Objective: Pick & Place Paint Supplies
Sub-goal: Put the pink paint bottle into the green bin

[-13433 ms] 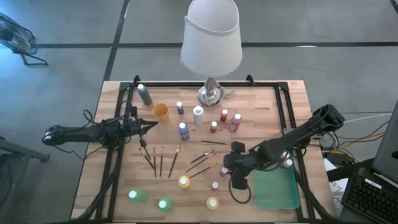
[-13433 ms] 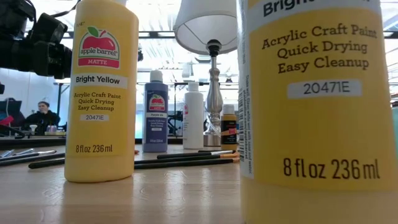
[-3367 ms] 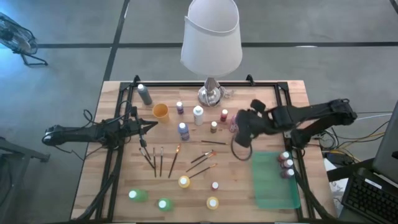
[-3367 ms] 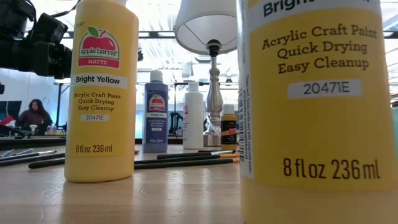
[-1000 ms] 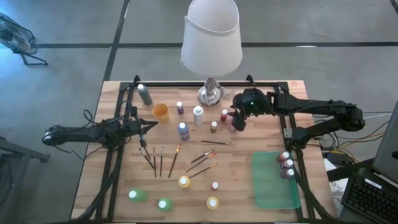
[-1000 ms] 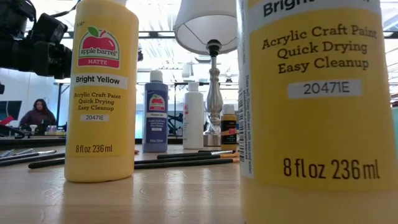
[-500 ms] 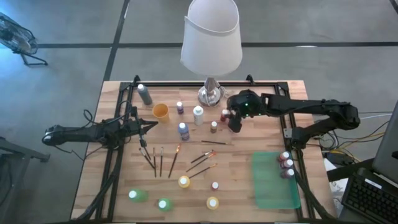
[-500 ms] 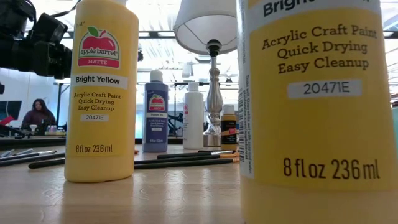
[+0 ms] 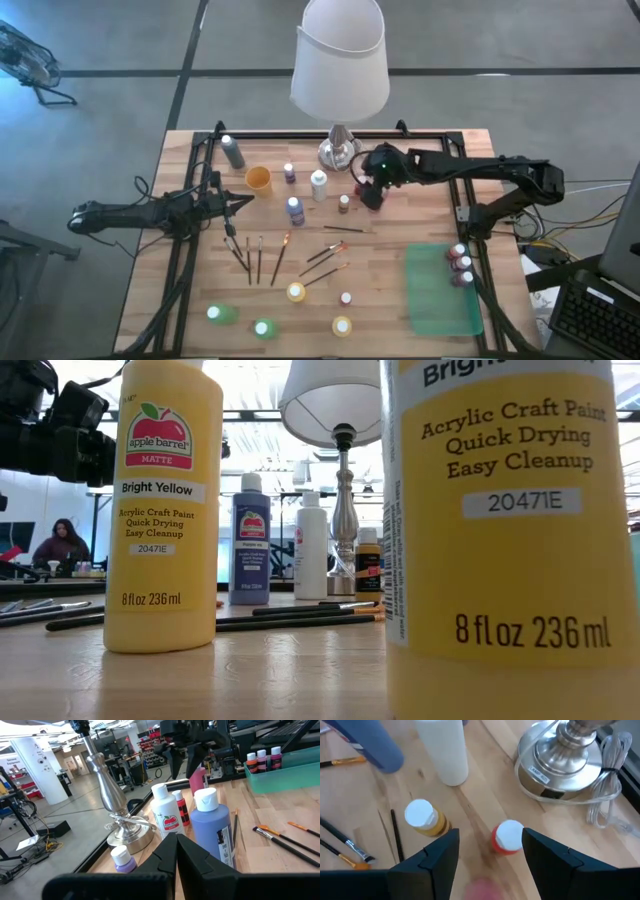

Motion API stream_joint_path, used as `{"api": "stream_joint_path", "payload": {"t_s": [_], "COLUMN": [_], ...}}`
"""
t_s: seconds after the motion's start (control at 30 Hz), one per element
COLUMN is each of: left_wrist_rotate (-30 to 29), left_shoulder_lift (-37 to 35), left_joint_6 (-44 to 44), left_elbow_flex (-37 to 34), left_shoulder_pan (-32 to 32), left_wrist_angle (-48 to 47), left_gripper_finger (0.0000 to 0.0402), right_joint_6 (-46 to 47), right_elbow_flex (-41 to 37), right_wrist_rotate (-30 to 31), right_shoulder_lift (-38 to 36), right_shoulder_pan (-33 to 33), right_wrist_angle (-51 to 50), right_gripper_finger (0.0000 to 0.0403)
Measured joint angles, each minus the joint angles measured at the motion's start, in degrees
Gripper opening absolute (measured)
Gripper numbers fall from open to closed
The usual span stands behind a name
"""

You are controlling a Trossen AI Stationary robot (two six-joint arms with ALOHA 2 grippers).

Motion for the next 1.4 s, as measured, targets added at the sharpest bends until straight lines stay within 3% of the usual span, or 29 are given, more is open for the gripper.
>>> {"api": "stream_joint_path", "payload": {"t_s": [0.23,0.47,0.63,1.07,1.4], "left_wrist_rotate": [0.0,0.02,0.01,0.0,0.0], "left_shoulder_lift": [0.0,0.0,0.0,-0.02,0.0], "left_joint_6": [0.01,0.02,0.02,0.0,0.0], "left_elbow_flex": [0.0,0.01,0.0,0.0,0.01], "left_shoulder_pan": [0.0,0.0,0.0,0.0,-0.04], "left_wrist_angle": [-0.01,0.0,-0.01,0.0,0.0], "left_gripper_finger": [0.0013,0.0013,0.0013,0.0013,0.0013], "right_joint_6": [-1.02,3.89,5.45,5.64,4.47], "right_elbow_flex": [0.63,0.04,-2.87,-5.47,-8.49], "right_wrist_rotate": [0.02,0.2,0.1,1.97,3.4], "right_shoulder_lift": [-6.78,-14.85,-17.89,-14.19,-12.85], "right_shoulder_pan": [0.82,2.74,4.2,4.17,4.15], "right_wrist_angle": [-3.53,-12.17,-11.38,-9.32,-4.85], "right_gripper_finger": [0.0212,0.0204,0.0217,0.0256,0.0214]}}
